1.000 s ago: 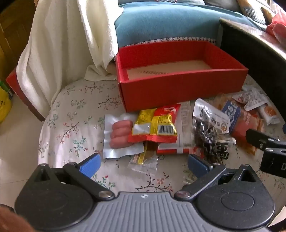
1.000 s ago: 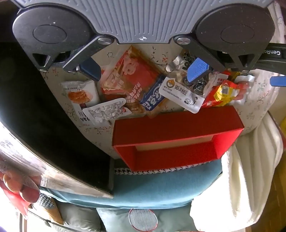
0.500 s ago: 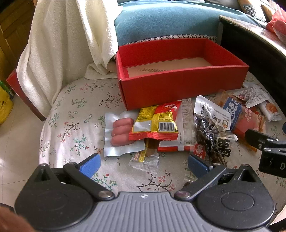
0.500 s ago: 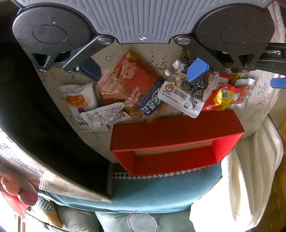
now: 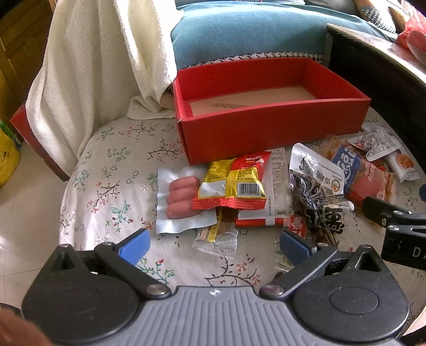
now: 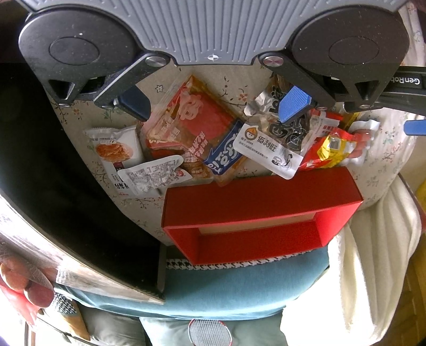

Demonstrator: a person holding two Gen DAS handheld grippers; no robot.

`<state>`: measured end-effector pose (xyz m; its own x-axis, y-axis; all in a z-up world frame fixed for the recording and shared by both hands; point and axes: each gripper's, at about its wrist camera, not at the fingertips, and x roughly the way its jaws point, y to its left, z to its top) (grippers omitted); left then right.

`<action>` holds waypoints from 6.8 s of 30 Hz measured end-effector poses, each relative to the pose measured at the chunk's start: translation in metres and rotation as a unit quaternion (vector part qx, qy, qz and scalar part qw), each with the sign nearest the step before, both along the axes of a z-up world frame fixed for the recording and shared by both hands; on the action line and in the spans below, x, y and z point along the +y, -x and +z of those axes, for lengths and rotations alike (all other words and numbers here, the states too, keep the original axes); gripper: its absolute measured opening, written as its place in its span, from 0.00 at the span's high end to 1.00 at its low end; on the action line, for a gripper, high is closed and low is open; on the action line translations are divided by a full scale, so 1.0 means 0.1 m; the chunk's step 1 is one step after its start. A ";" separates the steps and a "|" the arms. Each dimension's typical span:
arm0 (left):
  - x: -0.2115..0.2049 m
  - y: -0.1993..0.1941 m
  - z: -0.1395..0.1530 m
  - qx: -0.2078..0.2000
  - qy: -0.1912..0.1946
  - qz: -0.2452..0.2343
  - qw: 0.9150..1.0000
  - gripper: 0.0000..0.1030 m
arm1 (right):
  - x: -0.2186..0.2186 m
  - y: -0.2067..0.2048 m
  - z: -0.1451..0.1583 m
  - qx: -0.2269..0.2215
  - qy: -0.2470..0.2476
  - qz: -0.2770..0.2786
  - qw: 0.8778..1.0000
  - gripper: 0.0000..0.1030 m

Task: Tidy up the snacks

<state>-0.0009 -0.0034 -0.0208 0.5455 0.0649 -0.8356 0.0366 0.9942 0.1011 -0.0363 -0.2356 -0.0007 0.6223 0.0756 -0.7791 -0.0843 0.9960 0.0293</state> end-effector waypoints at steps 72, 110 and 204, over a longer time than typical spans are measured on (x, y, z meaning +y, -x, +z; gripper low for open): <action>0.55 0.01 -0.06 0.027 0.034 0.063 0.997 0.04 | 0.47 -0.28 -0.42 0.103 -0.099 0.020 0.990 0.32; 0.13 -0.34 -0.20 0.098 0.088 -0.061 0.989 0.46 | 0.10 0.05 -0.17 0.163 -0.064 0.155 0.972 0.56; -0.01 -1.90 0.21 -0.034 0.090 -0.017 0.995 0.53 | 0.24 -2.35 0.07 0.034 -0.071 0.095 0.992 0.64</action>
<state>0.1888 -0.0046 -0.0002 0.5998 -0.1023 -0.7936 0.0695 0.9947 -0.0757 0.1989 -0.2113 0.0062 0.5327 0.2984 -0.7920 -0.2632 0.9478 0.1801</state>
